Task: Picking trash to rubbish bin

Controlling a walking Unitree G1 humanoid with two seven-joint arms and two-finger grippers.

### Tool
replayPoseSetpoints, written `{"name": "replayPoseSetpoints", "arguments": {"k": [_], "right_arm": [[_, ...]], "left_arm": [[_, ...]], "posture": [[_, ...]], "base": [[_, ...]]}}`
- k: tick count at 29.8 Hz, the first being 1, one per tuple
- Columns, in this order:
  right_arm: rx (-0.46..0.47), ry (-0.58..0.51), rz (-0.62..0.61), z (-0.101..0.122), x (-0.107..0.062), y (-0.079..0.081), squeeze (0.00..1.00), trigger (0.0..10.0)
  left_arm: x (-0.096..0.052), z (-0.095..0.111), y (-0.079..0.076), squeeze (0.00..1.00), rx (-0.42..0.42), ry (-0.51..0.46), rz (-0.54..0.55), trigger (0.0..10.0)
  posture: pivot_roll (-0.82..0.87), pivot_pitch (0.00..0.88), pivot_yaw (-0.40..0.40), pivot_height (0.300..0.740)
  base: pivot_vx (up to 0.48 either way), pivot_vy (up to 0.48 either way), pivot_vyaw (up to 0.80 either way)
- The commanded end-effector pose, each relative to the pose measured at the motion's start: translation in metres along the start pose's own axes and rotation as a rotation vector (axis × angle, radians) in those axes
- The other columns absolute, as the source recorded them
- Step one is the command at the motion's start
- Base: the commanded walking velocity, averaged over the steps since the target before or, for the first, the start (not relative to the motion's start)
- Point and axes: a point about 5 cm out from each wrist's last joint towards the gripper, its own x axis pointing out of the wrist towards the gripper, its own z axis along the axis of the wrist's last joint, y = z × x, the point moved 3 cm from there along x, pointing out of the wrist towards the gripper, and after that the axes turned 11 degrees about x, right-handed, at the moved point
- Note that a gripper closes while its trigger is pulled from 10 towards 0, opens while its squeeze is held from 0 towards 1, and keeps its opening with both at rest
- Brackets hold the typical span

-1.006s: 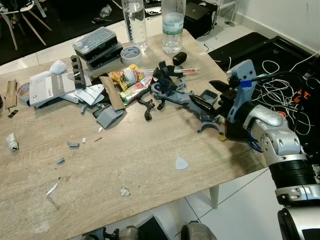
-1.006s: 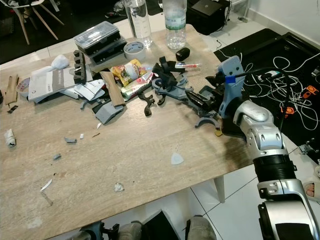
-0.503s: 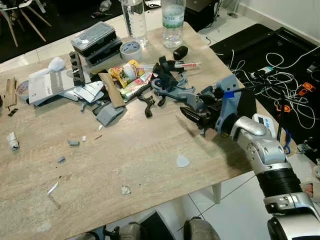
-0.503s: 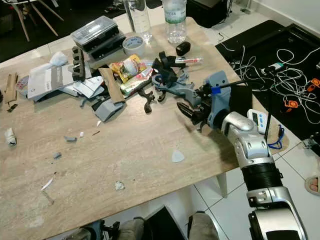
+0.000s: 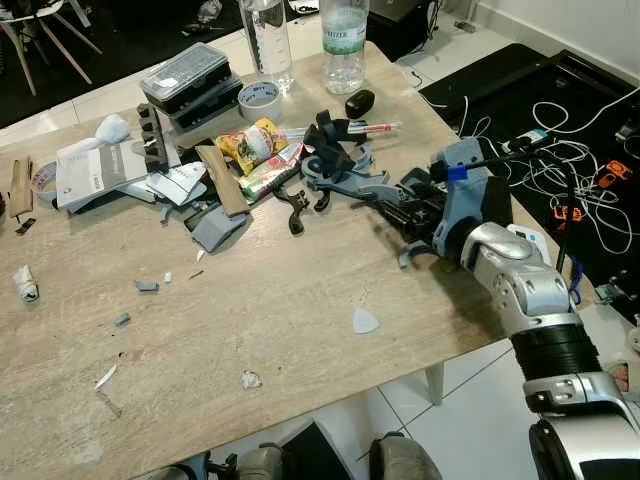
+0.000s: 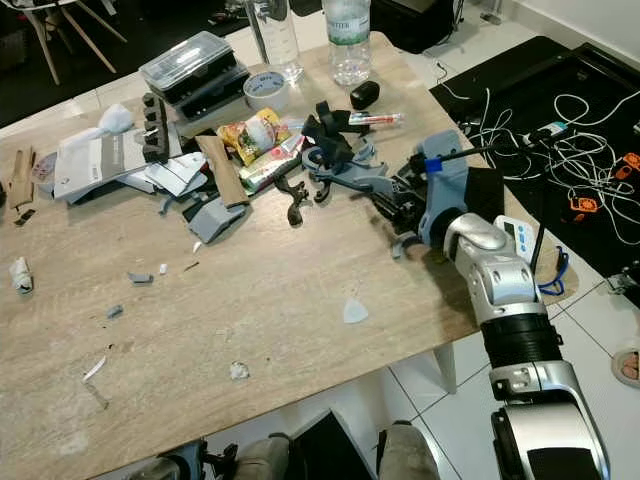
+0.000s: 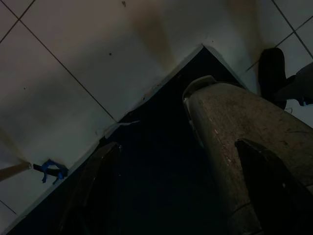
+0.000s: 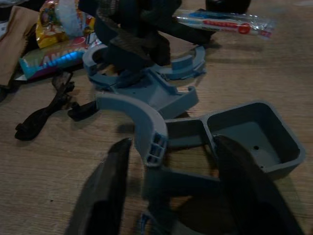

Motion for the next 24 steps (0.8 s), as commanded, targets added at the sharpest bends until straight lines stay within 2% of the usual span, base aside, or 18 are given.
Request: {"name": "replayPoseSetpoints", "arguments": {"k": [1, 10, 15, 16, 20, 24], "right_arm": [[0.039, 0.065, -0.020, -0.017, -0.001, -0.005, 0.00, 0.0], [0.037, 0.061, -0.013, -0.011, -0.003, -0.005, 0.00, 0.0], [0.006, -0.027, -0.035, 0.007, -0.003, -0.012, 0.00, 0.0], [-0.018, -0.106, -0.045, 0.024, -0.004, -0.014, 0.00, 0.0], [-0.029, -0.223, -0.055, 0.047, -0.007, -0.017, 0.00, 0.0], [0.047, -0.484, -0.042, 0.095, -0.021, -0.016, 0.00, 0.0]], "left_arm": [[-0.007, -0.033, -0.007, 0.00, -0.013, 0.109, -0.035, 10.0], [-0.003, -0.026, -0.011, 0.00, -0.016, 0.095, -0.039, 10.0], [-0.001, -0.020, -0.012, 0.00, -0.017, 0.087, -0.038, 10.0], [0.000, -0.017, -0.012, 0.00, -0.016, 0.082, -0.035, 10.0], [0.001, -0.012, -0.012, 0.00, -0.018, 0.074, -0.029, 10.0], [0.003, -0.007, -0.011, 0.00, -0.025, 0.063, -0.016, 10.0]], "posture": [[-0.10, 0.205, 0.130, 0.740], [-0.12, 0.185, 0.126, 0.740], [-0.13, 0.164, 0.125, 0.740], [-0.13, 0.151, 0.124, 0.740], [-0.14, 0.137, 0.120, 0.740], [-0.14, 0.111, 0.113, 0.740]], "base": [[0.000, 0.000, 0.00], [0.000, 0.000, 0.00], [0.000, 0.000, 0.00], [0.000, 0.000, 0.00], [0.000, 0.000, 0.00], [0.000, 0.000, 0.00]]}}
